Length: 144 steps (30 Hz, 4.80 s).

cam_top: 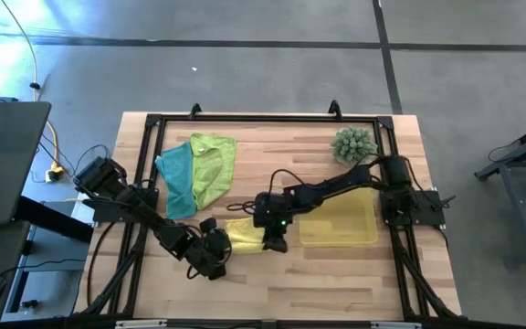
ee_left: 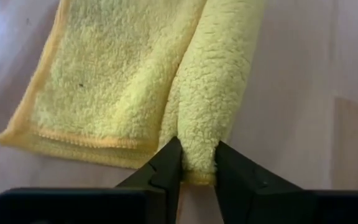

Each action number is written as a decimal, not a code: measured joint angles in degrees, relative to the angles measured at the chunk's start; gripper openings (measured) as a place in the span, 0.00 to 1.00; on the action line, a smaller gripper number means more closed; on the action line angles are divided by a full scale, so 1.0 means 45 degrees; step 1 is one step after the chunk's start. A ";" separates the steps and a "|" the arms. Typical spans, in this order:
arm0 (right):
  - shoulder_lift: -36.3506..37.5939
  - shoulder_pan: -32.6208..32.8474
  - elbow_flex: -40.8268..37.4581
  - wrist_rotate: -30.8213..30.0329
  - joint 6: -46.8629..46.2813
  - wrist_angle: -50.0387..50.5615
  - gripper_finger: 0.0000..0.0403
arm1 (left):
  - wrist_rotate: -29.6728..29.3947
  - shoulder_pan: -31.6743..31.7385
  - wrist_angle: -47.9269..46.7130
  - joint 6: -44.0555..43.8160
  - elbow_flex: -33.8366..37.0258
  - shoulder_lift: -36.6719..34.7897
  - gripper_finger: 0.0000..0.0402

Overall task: Roll microfiber towels into tight, uniform cylinder then place into a basket
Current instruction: Roll the yellow microfiber towel

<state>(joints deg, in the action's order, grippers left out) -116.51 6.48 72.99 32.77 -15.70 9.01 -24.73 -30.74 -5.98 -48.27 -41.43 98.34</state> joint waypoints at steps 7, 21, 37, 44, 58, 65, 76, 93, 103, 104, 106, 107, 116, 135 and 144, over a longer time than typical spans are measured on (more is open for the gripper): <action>0.1812 0.1460 0.0027 -0.2869 0.4868 0.0938 0.36 | 0.1062 0.0123 -0.0004 -0.2048 -0.0005 -0.0005 0.17; 0.0391 0.4647 0.0034 -1.2574 0.7522 -0.0092 0.35 | 0.2826 0.0850 0.0407 -0.4240 -0.0010 -0.0020 0.17; -0.0525 0.3696 0.0049 -1.2221 0.6929 -0.0185 0.35 | 0.2773 0.0835 0.0608 -0.4235 0.0019 -0.0004 0.17; -0.0713 0.3073 0.0078 -1.0910 0.6262 -0.0173 0.35 | 0.2498 0.0805 0.0719 -0.2644 0.0030 0.0019 0.17; -0.0694 0.2320 0.0113 -0.8194 0.4326 0.0541 0.02 | 0.3980 0.0805 0.0330 -0.0990 0.0085 -0.1105 0.27; -0.0722 0.1543 0.0089 -0.4583 0.2635 0.0528 0.01 | 0.4374 0.0471 0.0571 0.0468 0.0059 -0.1539 0.35; -0.0815 0.0225 0.0015 -0.0107 -0.0368 0.0420 0.01 | 0.0538 -0.0639 0.1941 0.4508 0.0044 -0.1724 0.37; -0.0800 -0.0015 0.0029 -0.0083 -0.1638 0.0492 0.01 | -0.1987 -0.0574 0.3743 0.5352 0.0015 0.0352 0.37; -0.0776 -0.0010 0.0040 -0.0435 -0.0547 0.0454 0.08 | -0.1840 -0.0495 0.3762 0.4562 0.0001 0.1433 0.37; -0.0773 -0.0009 0.0044 -0.0458 -0.0141 0.0464 0.10 | -0.1811 -0.0495 0.3772 0.4307 -0.0008 0.1513 0.37; -0.0686 0.0009 0.0044 -0.0525 0.0904 0.0545 0.16 | -0.1816 -0.0495 0.3793 0.3731 -0.0027 0.1691 0.37; -0.0634 0.0010 0.0044 -0.0522 0.1455 0.0566 0.20 | -0.1805 -0.0495 0.3779 0.3434 -0.0029 0.1753 0.37; 0.0826 0.0662 0.0039 -0.1998 0.5554 0.1908 0.36 | -0.1548 -0.0486 0.3621 0.1394 -0.0019 0.1769 0.37; -0.0228 0.4253 0.0044 -1.2422 0.7231 0.0769 0.32 | -0.1588 -0.0481 0.3716 0.0059 0.0015 0.1783 0.37; -0.0538 0.3552 0.0073 -1.1786 0.7201 0.0619 0.46 | -0.1554 -0.0481 0.3964 0.0049 0.0029 0.1800 0.37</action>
<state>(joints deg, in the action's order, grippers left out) -118.93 22.47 73.32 -20.26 16.71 11.79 -31.72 -32.91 11.86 -48.05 -41.30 106.44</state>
